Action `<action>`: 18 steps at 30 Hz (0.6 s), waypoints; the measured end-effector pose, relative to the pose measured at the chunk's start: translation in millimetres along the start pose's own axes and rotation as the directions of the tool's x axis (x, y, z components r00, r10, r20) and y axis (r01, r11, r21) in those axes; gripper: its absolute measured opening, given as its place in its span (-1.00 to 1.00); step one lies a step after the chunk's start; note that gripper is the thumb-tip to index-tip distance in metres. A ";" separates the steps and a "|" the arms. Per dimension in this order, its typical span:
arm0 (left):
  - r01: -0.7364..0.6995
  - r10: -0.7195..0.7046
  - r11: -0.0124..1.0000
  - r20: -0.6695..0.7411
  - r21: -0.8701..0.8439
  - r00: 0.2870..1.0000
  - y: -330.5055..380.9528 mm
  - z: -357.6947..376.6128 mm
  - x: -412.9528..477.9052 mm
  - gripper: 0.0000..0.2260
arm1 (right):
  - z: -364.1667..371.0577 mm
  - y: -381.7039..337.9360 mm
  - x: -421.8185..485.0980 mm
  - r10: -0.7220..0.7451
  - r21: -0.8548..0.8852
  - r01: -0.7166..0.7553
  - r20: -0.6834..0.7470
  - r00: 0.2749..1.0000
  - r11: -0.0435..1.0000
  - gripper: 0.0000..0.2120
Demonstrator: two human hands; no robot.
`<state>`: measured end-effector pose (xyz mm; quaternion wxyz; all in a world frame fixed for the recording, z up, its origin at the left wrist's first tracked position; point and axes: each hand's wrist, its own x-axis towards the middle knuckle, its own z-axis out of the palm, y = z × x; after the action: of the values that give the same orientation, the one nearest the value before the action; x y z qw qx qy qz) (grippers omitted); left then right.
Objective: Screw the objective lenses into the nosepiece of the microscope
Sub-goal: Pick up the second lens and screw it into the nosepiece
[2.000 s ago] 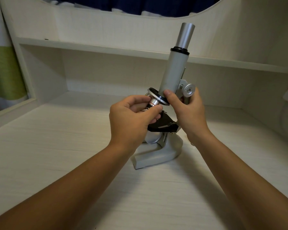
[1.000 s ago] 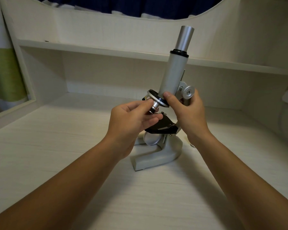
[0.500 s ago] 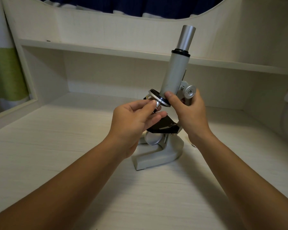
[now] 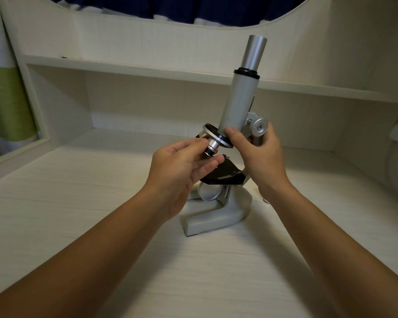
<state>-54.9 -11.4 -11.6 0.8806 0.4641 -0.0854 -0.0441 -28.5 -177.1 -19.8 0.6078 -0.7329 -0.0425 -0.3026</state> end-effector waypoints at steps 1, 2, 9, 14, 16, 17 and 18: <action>0.015 -0.015 1.000 0.019 0.003 1.000 0.4 -1.0 0.6 -0.83 | 0.0 0.0 0.1 0.000 0.000 0.000 -0.001 1.000 1.000 -0.42; 0.034 -0.035 0.999 0.038 0.015 0.999 0.7 -2.1 1.3 -0.83 | 0.1 0.3 0.1 0.000 0.002 0.000 -0.002 1.000 1.000 -0.42; 0.064 -0.079 0.988 0.101 0.143 0.992 2.6 -6.7 2.9 -0.77 | -0.4 -0.7 0.4 -0.006 0.006 0.006 -0.007 1.000 1.000 -0.41; -0.016 0.006 0.984 0.053 0.177 0.999 -0.2 -7.5 2.5 -0.70 | -0.2 -0.7 -0.4 -0.004 0.003 0.004 -0.007 1.000 1.000 -0.43; -0.006 -0.006 0.984 0.067 0.176 0.998 -0.7 -6.9 3.3 -0.75 | -0.3 -0.9 -0.4 -0.005 0.006 0.005 -0.006 1.000 1.000 -0.46; 0.007 -0.020 0.984 0.074 0.176 0.997 -0.4 -6.6 3.7 -0.77 | -0.2 -0.8 -0.3 -0.006 0.007 0.006 -0.007 1.000 1.000 -0.47; 0.025 -0.039 0.984 0.078 0.174 0.996 0.1 -6.6 4.4 -0.76 | -0.2 -0.6 -0.3 -0.007 0.009 0.007 -0.009 1.000 1.000 -0.47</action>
<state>-49.4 -6.7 -14.7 0.8319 0.5379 -0.1172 -0.0693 -29.0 -177.0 -19.4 0.6102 -0.7287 -0.0434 -0.3080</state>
